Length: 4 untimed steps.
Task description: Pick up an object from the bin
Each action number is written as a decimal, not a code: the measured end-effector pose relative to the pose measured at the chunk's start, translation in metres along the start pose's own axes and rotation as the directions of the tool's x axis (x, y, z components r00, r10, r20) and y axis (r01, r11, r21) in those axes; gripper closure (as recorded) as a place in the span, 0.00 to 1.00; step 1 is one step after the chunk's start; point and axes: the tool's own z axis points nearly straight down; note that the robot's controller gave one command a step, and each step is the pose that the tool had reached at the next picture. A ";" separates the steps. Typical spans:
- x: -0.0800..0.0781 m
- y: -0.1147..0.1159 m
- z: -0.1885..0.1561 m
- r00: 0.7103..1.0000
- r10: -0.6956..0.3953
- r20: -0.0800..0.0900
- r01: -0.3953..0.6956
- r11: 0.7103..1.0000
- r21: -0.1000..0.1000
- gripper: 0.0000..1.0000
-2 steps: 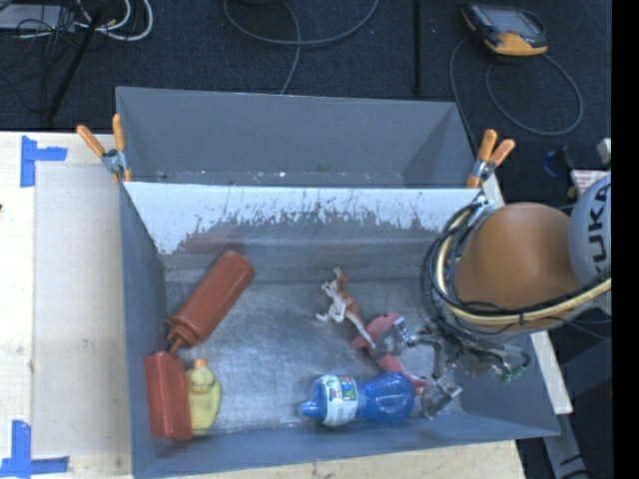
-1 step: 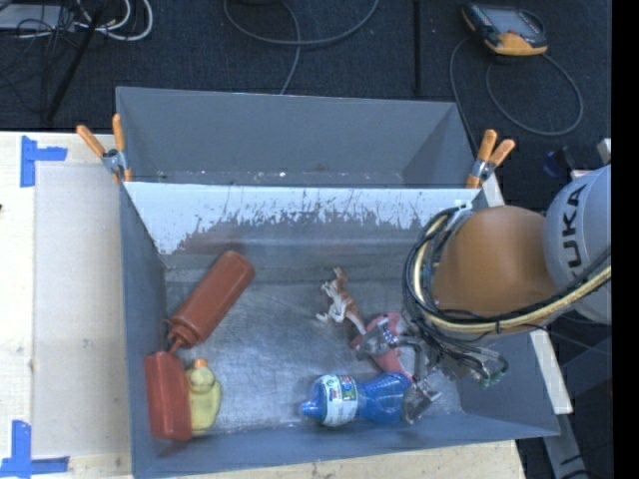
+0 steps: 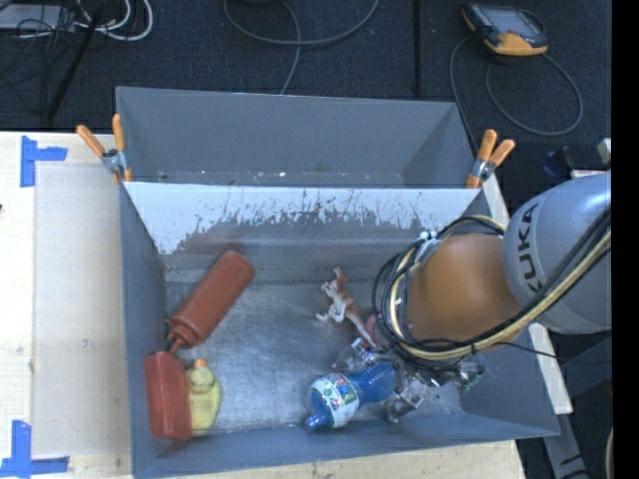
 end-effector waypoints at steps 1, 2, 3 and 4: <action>0.000 -0.003 0.006 0.997 0.076 0.012 -0.076 0.997 0.005 1.00; 0.001 -0.004 0.005 0.996 0.086 0.011 -0.086 0.996 0.005 1.00; 0.001 -0.004 0.004 0.996 0.091 0.008 -0.091 0.996 0.003 1.00; 0.001 -0.003 -0.001 0.996 0.090 0.001 -0.090 0.996 -0.001 1.00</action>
Offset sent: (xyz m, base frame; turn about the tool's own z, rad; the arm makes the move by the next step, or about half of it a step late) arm 0.0000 0.0000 0.0000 0.0000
